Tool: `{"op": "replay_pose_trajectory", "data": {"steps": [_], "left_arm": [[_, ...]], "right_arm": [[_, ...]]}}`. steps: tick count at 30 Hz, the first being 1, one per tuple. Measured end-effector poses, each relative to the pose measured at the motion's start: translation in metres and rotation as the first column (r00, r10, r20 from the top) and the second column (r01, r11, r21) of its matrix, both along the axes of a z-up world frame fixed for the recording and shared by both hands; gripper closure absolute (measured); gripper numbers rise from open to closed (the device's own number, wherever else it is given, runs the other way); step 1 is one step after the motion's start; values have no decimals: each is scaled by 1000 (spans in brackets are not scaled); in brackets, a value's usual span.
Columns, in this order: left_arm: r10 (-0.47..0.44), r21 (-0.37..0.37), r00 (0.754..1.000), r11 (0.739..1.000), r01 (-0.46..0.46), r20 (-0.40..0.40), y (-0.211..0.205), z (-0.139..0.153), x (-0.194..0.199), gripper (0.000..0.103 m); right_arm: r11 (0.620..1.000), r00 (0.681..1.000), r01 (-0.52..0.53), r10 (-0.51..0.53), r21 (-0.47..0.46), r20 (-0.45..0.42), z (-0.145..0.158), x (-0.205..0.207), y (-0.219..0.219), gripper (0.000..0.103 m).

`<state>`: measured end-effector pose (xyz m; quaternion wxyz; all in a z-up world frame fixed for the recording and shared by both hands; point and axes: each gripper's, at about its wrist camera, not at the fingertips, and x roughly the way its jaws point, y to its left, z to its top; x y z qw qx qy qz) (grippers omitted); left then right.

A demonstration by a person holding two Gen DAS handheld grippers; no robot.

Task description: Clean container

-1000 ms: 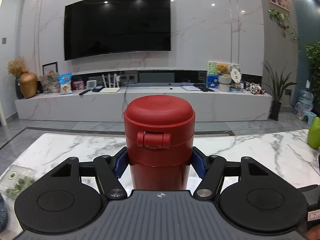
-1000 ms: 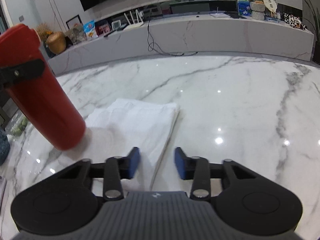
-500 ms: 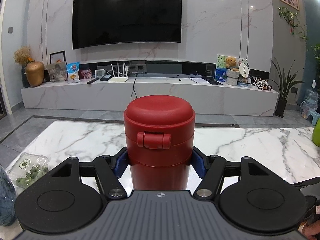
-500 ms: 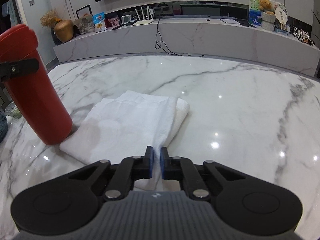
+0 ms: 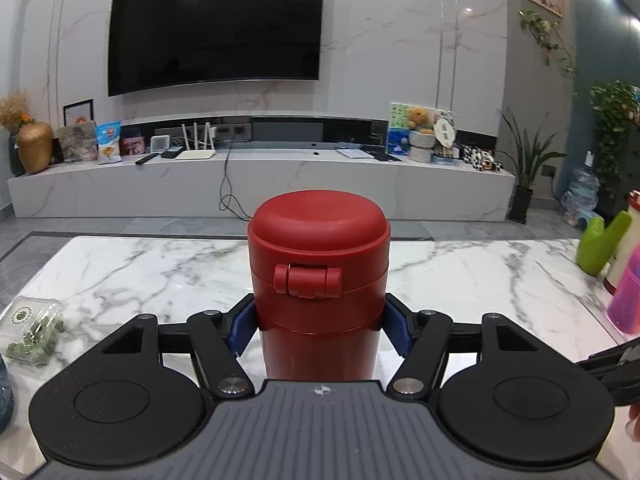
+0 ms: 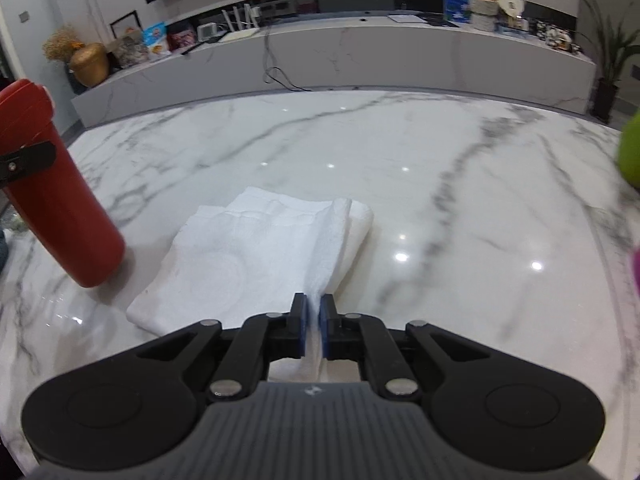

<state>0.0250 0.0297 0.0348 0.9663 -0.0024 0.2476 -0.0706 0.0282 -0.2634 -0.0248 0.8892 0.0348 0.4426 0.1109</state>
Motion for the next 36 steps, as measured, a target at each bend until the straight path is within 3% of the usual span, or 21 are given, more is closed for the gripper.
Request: {"op": "replay_pose_trajectory", "data": {"steps": [10,19,28,36], "left_arm": [[-35,-6,999,999,34,-33,-9,-7,-5,40],[-52,17,998,998,53,-33,-15,-10,-11,40],[-44,2,998,999,44,-46,-14,-9,-13,40],[-47,-3,997,999,47,-56,-12,-8,-14,40]], "right_arm": [[985,999,24,-17,-168,42,18,-15,-17,95],[960,989,-49,85,-275,120,43,-17,15,95],[965,979,-123,156,-232,128,48,-22,46,96],[986,992,83,-67,-146,111,36,-18,-1,92]]}}
